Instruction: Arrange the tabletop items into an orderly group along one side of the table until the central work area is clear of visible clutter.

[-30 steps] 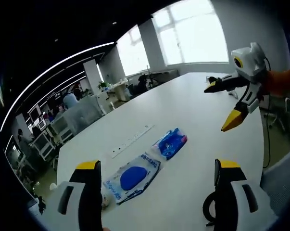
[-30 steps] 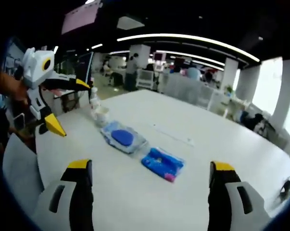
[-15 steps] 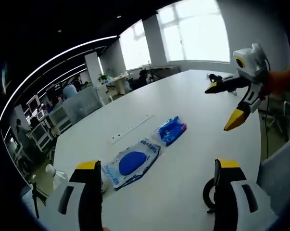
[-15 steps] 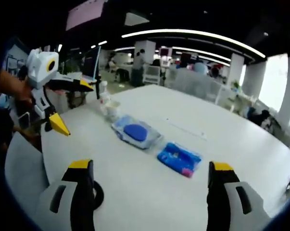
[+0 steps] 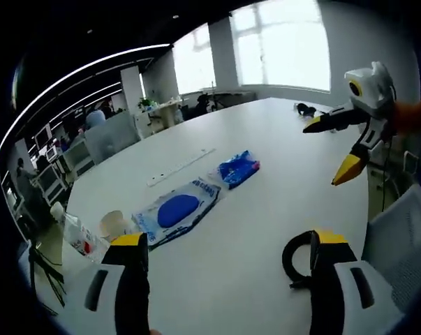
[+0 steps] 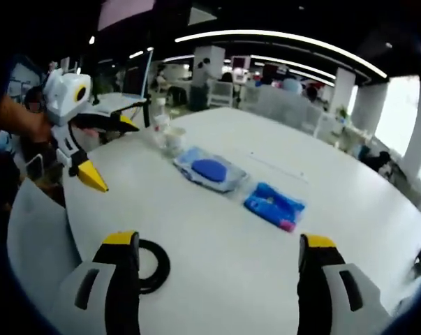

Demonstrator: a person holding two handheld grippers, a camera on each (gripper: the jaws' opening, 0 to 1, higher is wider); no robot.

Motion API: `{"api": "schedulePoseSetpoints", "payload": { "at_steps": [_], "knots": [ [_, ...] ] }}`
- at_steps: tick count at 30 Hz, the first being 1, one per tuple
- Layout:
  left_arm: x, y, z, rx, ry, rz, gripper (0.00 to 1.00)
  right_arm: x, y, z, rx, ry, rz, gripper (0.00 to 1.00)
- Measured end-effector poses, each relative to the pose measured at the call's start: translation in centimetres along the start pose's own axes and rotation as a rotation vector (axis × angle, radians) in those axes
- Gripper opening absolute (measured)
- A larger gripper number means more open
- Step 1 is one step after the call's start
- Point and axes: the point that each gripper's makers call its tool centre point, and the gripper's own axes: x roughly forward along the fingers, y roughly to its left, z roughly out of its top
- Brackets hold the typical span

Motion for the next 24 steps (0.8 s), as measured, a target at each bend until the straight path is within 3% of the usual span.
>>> {"api": "schedulePoseSetpoints", "payload": {
  "at_steps": [3,9,16,18,24],
  "knots": [
    [0.1,0.0,-1.0,-0.003,0.007,-0.01,0.95,0.1,0.5,-1.0,-0.017,0.029,0.0,0.9],
    [0.2,-0.1,-2.7,-0.11,-0.004,-0.017,0.95,-0.1,1.2,-2.1,-0.027,0.061,-0.001,0.88],
    [0.3,0.0,-3.8,-0.089,0.008,-0.015,0.93,0.4,2.4,-2.9,-0.032,0.086,0.018,0.83],
    [0.4,0.0,-3.9,-0.086,0.008,-0.007,0.92,0.7,2.8,-3.0,-0.042,0.095,0.027,0.77],
    [1.1,-0.5,-4.6,-0.08,0.027,0.006,0.88,2.1,4.5,-3.7,-0.086,0.101,0.094,0.7]
  ]
}}
